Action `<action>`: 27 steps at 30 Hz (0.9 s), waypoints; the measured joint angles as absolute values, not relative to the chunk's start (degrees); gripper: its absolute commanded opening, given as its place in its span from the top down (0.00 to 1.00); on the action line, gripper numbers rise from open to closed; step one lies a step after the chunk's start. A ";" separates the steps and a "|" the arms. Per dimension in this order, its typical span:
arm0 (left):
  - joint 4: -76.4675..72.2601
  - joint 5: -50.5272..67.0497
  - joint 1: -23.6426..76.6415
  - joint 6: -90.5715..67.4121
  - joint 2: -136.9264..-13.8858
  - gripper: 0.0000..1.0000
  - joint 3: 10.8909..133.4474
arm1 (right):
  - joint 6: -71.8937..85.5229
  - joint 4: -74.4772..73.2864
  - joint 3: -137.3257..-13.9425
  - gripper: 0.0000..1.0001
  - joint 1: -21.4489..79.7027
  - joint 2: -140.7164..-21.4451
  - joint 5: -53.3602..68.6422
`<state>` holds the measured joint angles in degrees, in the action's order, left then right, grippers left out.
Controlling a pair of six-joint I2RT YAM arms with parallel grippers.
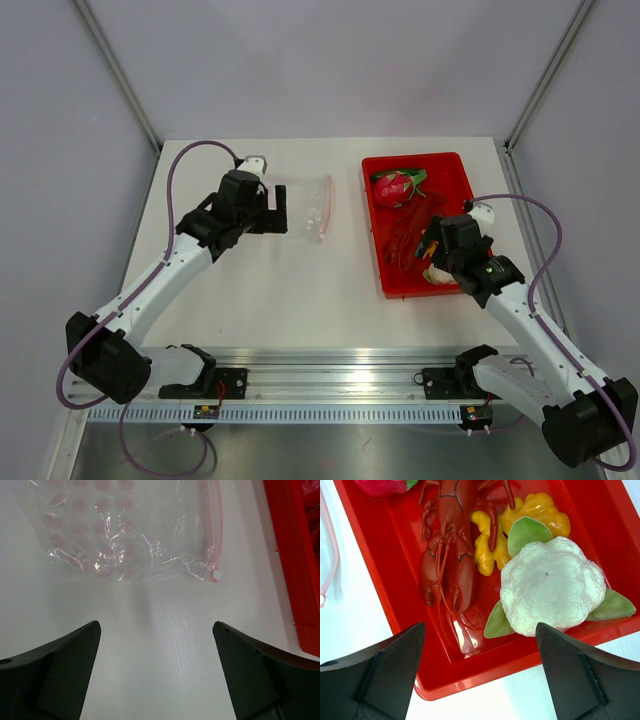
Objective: Place the food in the zip-top bag and seal the zipper
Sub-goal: Pick up the zipper food storage bag at the center of the board.
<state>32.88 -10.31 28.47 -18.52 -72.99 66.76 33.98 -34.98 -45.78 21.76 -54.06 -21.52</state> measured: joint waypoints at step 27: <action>45.41 -27.70 43.16 -20.21 -113.97 0.11 106.54 | 34.46 -35.70 -43.79 0.01 21.74 -46.33 -18.98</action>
<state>45.41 -27.70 43.16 -20.21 -113.97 106.54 34.46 -35.70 -43.79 21.74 -46.33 -18.98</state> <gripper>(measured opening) 0.914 0.993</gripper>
